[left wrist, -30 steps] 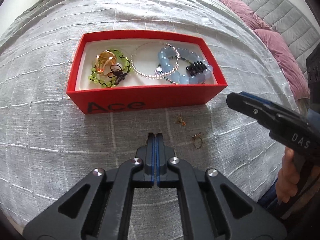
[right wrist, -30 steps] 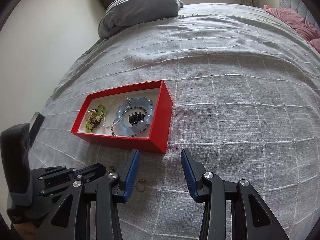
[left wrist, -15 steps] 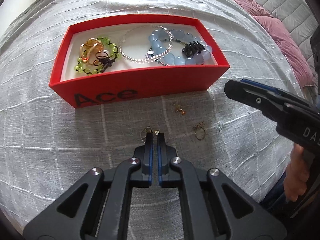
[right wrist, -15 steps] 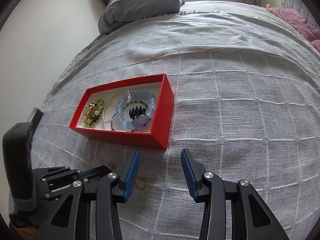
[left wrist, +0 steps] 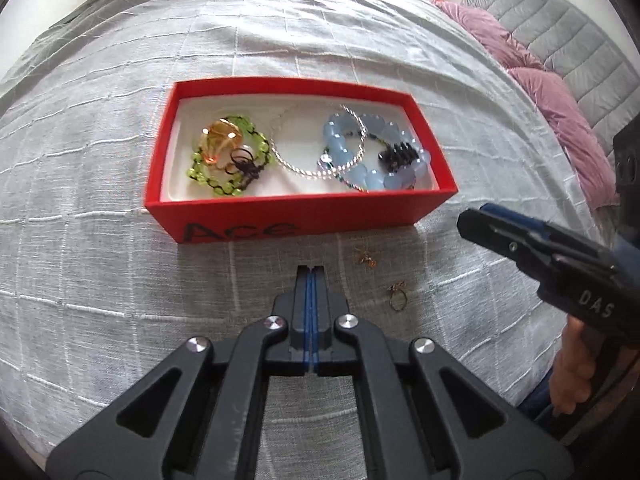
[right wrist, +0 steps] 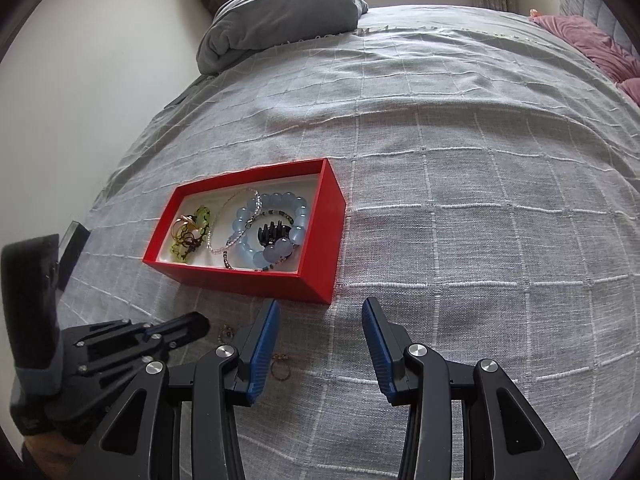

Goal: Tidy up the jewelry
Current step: 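Lift the gold earring with the left tool and hold it above the bedspread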

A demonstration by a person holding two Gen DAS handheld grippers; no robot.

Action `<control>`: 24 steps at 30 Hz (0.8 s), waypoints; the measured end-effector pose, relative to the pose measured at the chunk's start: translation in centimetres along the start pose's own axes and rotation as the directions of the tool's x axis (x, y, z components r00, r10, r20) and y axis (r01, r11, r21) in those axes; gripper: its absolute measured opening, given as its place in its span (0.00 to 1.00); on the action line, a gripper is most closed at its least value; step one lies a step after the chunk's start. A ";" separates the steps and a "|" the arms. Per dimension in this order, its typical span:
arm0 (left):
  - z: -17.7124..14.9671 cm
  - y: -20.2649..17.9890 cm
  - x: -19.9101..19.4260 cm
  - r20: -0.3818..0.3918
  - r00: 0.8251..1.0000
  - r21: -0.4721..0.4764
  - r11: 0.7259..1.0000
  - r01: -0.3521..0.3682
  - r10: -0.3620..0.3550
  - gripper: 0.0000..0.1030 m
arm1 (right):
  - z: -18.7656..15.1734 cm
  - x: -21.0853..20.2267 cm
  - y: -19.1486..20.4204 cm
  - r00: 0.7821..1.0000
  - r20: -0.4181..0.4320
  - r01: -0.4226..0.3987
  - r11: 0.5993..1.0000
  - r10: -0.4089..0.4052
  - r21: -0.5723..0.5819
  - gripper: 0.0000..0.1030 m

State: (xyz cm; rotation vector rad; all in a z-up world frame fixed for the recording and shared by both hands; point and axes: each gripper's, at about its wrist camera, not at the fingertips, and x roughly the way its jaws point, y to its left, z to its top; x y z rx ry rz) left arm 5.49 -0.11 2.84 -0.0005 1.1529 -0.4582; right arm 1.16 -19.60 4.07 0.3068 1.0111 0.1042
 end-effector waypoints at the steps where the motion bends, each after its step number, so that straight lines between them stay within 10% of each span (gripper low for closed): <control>1: 0.1 0.4 -0.3 0.008 1.000 -0.010 1.000 -0.001 0.001 0.00 | 0.0 0.0 0.0 1.000 0.000 0.001 1.000 -0.001 0.000 0.43; 16: -0.8 -0.9 2.7 -0.101 0.995 0.019 1.000 -0.019 0.021 0.03 | -0.4 0.6 0.2 1.000 -0.019 0.009 1.000 -0.009 -0.002 0.43; 24: -1.2 -3.2 3.4 -0.109 0.989 0.153 0.985 -0.080 0.097 0.33 | -0.2 0.2 0.1 1.000 -0.010 -0.002 1.000 0.002 -0.005 0.43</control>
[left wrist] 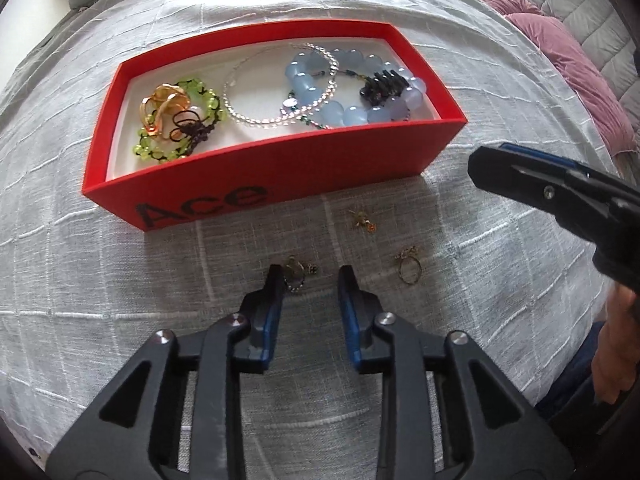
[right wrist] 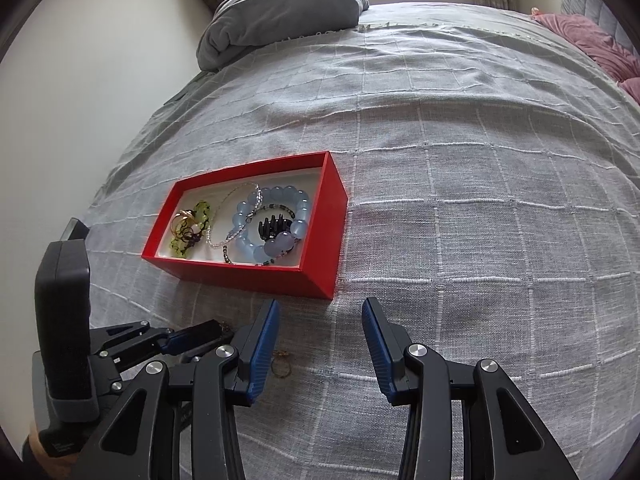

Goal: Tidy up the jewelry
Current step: 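Lift the gold earring with the left tool and hold it above the bedspread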

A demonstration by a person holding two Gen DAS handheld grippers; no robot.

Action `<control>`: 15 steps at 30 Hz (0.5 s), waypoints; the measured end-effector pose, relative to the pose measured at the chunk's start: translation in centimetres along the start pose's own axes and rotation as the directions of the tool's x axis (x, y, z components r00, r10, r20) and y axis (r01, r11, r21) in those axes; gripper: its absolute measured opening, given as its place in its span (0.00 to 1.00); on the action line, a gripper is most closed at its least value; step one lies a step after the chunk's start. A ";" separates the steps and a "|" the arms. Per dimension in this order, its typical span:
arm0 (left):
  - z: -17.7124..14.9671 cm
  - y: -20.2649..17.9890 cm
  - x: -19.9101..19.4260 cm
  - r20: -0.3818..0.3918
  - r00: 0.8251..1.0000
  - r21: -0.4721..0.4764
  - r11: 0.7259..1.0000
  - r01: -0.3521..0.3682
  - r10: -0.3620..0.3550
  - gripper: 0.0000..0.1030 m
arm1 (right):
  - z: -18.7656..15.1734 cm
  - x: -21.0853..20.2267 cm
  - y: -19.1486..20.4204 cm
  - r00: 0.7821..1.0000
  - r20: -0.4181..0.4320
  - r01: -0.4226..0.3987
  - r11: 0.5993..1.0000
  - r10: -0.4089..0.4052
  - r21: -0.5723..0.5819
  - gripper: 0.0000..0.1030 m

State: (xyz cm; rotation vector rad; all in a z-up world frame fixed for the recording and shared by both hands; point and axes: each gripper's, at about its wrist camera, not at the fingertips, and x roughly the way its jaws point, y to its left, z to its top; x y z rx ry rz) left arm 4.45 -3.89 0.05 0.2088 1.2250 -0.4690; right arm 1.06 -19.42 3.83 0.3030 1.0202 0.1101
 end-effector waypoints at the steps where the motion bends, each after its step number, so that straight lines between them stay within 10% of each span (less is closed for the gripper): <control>1: 0.0 -0.2 0.0 0.000 1.000 0.008 1.000 -0.004 0.004 0.34 | 0.0 -0.1 0.0 1.000 0.002 -0.001 1.000 0.001 0.001 0.43; 6: 0.2 -0.6 0.3 0.007 0.999 0.045 0.998 -0.044 0.044 0.32 | 0.1 -0.1 -0.1 1.000 0.004 0.000 1.000 0.000 0.007 0.43; 8: 0.4 -0.8 0.4 0.007 0.997 0.054 0.996 -0.074 0.073 0.09 | 0.1 -0.2 -0.1 1.000 0.006 0.000 1.000 0.000 0.005 0.43; 15: 1.1 -0.5 -0.5 0.039 0.997 0.041 0.997 -0.073 0.071 0.06 | 0.1 -0.4 0.0 1.000 0.010 -0.001 1.000 0.001 0.001 0.43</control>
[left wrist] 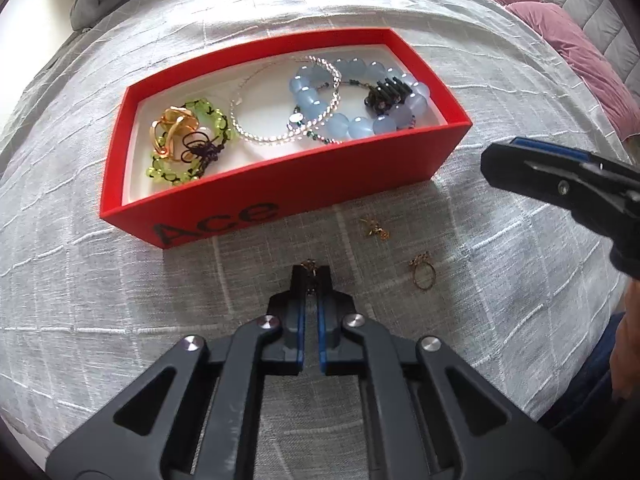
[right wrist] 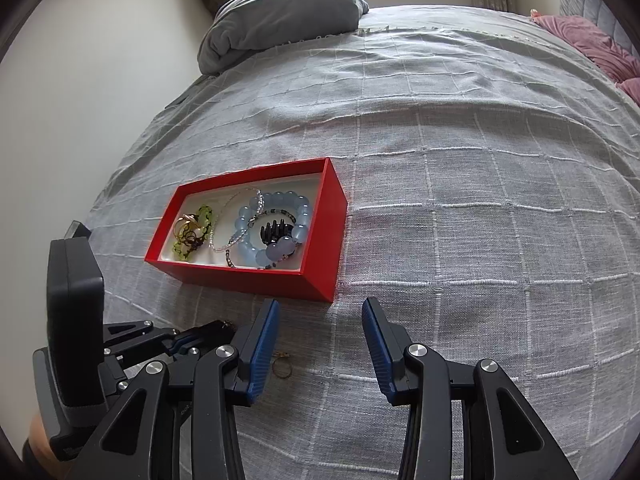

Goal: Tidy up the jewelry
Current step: 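Lift the gold earring with the left tool and hold it above the bedspread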

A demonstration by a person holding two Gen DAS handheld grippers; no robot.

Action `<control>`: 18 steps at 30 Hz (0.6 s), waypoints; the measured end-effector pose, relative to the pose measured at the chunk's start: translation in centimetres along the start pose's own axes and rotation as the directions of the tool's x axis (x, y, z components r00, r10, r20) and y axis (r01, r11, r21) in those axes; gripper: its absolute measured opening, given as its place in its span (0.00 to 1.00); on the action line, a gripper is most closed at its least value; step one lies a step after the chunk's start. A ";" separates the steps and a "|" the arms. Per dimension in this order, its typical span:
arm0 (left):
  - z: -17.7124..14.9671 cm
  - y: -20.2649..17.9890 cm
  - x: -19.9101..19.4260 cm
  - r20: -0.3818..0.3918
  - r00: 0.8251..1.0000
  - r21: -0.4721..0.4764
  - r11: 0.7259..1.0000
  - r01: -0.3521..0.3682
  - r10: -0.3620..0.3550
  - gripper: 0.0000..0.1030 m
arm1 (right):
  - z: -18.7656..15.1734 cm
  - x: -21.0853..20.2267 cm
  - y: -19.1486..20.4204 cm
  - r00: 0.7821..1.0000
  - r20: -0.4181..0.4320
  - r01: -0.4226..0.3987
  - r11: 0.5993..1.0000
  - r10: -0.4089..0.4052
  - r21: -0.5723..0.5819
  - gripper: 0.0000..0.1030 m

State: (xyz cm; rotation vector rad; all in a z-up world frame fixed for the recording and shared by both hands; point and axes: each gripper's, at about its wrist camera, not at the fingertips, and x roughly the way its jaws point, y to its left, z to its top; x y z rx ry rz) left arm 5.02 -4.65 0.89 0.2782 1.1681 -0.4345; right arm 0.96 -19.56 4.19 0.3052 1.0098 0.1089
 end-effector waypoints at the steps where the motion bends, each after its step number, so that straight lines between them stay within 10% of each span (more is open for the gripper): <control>1: 0.1 0.2 -0.5 0.015 1.000 -0.009 1.000 0.010 -0.010 0.06 | 0.0 0.0 0.0 1.000 0.001 0.000 1.000 0.000 0.001 0.43; 10: 0.1 3.3 -2.7 0.065 0.990 -0.115 0.984 0.135 -0.128 0.06 | 0.3 -0.3 -0.4 1.000 0.009 -0.002 1.000 0.002 0.009 0.43; 15: -1.0 6.1 -0.5 -0.005 0.947 -0.293 0.906 0.305 -0.320 0.06 | 0.2 0.0 -0.3 1.000 0.001 0.002 1.000 -0.002 0.005 0.43; 18: -1.5 7.0 -1.3 0.032 0.953 -0.316 0.901 0.296 -0.302 0.06 | 0.2 -0.1 -0.3 1.000 0.005 0.001 1.000 -0.001 0.002 0.43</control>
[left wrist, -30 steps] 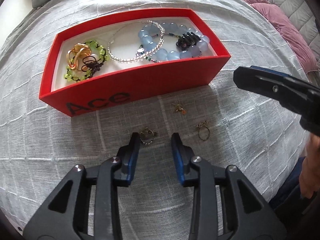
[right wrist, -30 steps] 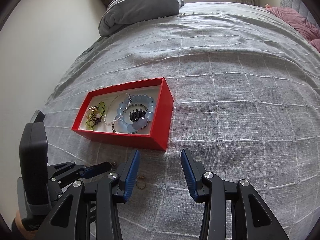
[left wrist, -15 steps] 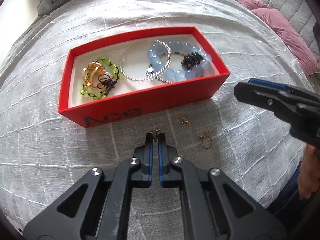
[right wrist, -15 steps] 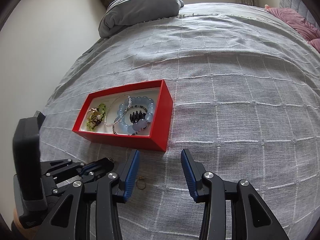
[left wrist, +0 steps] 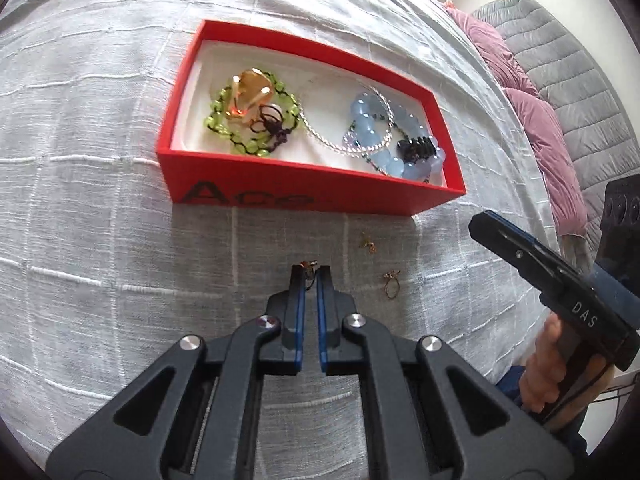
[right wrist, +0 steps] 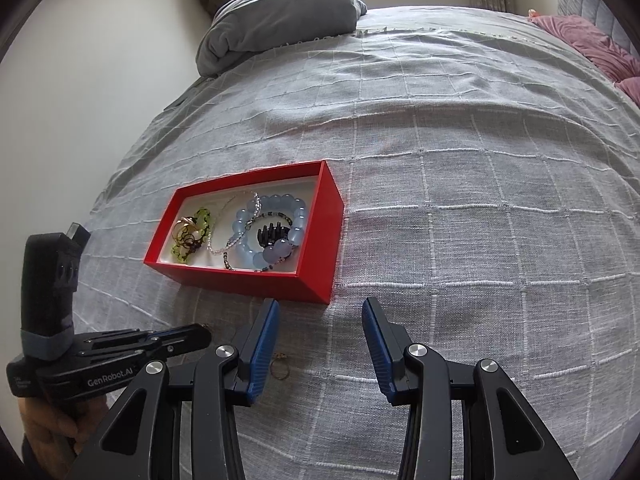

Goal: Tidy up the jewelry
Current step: 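Lift the gold earring with the left tool and hold it above the bedspread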

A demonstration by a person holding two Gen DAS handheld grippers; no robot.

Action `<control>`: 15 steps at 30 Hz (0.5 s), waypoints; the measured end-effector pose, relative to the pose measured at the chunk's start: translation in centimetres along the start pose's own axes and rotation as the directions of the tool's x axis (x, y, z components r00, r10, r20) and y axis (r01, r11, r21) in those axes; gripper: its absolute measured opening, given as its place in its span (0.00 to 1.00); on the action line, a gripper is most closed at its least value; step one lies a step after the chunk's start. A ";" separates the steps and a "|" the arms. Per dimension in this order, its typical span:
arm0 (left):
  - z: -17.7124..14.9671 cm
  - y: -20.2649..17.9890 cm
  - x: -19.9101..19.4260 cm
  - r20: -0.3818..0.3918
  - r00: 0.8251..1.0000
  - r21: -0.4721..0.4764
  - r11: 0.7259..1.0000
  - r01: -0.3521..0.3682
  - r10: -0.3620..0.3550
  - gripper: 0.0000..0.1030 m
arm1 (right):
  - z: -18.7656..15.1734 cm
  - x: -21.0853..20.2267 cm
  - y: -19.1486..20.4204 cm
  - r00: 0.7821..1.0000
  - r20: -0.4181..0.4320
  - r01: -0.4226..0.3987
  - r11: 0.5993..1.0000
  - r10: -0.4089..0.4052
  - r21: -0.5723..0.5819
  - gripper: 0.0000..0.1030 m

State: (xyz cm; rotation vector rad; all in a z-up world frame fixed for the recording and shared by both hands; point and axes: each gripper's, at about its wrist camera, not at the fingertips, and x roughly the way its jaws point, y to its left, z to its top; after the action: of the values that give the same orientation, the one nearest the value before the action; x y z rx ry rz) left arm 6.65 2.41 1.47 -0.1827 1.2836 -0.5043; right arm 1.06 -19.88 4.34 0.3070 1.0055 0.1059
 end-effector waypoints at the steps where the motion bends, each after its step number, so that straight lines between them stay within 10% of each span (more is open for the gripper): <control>1: 0.0 0.2 -0.3 0.006 1.000 -0.009 1.000 0.003 -0.003 0.06 | 0.0 0.0 0.0 1.000 0.002 0.000 1.000 0.000 0.000 0.43; 6: -0.4 2.1 -0.3 0.004 0.988 -0.103 0.983 0.155 -0.155 0.07 | -0.1 0.0 -0.1 1.000 0.001 0.000 1.000 0.000 0.002 0.43; 9: -0.8 3.7 0.9 -0.041 0.995 -0.122 0.988 -0.095 0.090 0.04 | -0.1 -0.1 -0.1 1.000 0.003 -0.001 1.000 0.001 0.001 0.43; 15: -0.9 4.7 -1.1 0.021 0.999 -0.147 0.988 -0.036 0.039 0.01 | -0.1 -0.4 -0.1 1.000 0.009 -0.004 1.000 0.004 -0.004 0.43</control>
State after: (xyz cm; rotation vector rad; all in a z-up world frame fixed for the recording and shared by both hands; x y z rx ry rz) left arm 6.84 7.22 0.27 -0.2862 1.2992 -0.3746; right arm 0.71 -20.00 4.60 0.3062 0.9952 0.1100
